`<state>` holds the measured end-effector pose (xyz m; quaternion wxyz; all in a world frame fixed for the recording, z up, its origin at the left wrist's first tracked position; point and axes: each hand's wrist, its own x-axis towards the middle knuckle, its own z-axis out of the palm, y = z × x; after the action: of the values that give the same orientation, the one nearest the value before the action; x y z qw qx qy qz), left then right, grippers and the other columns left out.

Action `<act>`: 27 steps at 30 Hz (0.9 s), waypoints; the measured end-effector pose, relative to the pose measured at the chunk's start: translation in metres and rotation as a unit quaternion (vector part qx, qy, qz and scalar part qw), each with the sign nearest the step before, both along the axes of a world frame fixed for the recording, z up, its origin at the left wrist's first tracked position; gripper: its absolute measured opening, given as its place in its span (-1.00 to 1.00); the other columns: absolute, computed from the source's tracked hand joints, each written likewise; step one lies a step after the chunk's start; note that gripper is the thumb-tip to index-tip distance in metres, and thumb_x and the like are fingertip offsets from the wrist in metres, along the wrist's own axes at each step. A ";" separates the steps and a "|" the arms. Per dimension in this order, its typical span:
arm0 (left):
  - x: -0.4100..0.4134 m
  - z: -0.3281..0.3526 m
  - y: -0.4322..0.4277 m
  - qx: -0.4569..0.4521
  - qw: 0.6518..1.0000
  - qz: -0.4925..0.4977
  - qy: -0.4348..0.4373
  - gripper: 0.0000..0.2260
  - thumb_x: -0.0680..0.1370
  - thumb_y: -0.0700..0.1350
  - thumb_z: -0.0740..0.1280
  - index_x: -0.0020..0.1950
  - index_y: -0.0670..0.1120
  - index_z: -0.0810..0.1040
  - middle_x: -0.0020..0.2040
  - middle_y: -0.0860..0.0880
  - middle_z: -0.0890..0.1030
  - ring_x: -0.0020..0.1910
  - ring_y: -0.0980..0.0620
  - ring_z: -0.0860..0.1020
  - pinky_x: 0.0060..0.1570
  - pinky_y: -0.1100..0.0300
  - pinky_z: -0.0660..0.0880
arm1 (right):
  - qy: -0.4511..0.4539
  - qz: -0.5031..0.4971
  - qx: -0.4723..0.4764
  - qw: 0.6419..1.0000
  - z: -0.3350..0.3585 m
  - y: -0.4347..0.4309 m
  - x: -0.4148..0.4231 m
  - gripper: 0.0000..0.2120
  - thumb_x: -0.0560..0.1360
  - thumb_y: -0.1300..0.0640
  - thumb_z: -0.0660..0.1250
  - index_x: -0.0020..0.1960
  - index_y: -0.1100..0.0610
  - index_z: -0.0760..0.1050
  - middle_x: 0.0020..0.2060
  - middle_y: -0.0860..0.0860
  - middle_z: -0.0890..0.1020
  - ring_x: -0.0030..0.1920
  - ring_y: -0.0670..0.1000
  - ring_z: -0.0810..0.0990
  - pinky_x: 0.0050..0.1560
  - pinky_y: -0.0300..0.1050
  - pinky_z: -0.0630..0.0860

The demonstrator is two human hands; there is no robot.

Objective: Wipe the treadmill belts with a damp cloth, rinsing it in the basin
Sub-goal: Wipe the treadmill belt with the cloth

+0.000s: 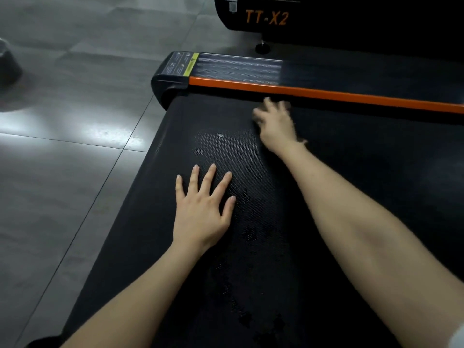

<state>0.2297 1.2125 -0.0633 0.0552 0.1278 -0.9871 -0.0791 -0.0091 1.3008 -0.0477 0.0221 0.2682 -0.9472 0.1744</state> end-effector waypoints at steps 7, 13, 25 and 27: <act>0.002 0.000 -0.002 -0.004 1.000 -0.003 -0.008 -0.44 0.53 0.25 -0.16 0.50 0.15 0.21 0.53 -0.03 0.20 0.53 -0.14 0.05 0.45 -0.21 -0.10 | 0.017 0.183 -0.011 0.983 -0.006 0.077 0.090 -0.63 0.58 0.20 0.19 0.38 0.06 0.40 0.48 0.06 0.22 0.48 0.23 0.12 0.39 0.20 0.19; 0.001 -0.002 0.000 -0.016 1.000 0.004 -0.008 -0.41 0.52 0.25 -0.20 0.51 0.15 0.19 0.54 -0.03 0.17 0.53 -0.15 0.03 0.45 -0.21 -0.12 | 0.021 -0.042 0.018 0.999 -0.001 0.121 0.051 -0.63 0.61 0.16 0.14 0.41 0.05 0.36 0.50 0.08 0.18 0.49 0.27 0.04 0.47 0.14 -0.02; 0.005 -0.003 -0.002 -0.019 1.000 -0.007 -0.014 -0.39 0.51 0.26 -0.26 0.53 0.15 0.09 0.56 -0.02 0.10 0.54 -0.13 -0.04 0.46 -0.18 -0.18 | 0.050 0.116 0.014 0.992 -0.003 0.185 0.166 -0.56 0.47 0.29 0.14 0.32 0.14 0.47 0.38 0.20 0.37 0.39 0.35 0.28 0.33 0.36 0.24; 0.004 -0.004 -0.001 -0.017 1.000 -0.004 -0.016 -0.48 0.58 0.22 -0.16 0.54 0.15 0.10 0.56 -0.02 0.09 0.54 -0.13 -0.05 0.46 -0.18 -0.19 | 0.018 -0.016 0.001 1.000 0.003 0.199 0.146 -0.63 0.59 0.21 0.16 0.38 0.09 0.39 0.45 0.13 0.27 0.47 0.26 0.14 0.45 0.22 0.10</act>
<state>0.2342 1.2115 -0.0670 0.0411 0.1243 -0.9896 -0.0600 0.1370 1.4997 -0.0448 0.0414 0.2564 -0.9509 0.1682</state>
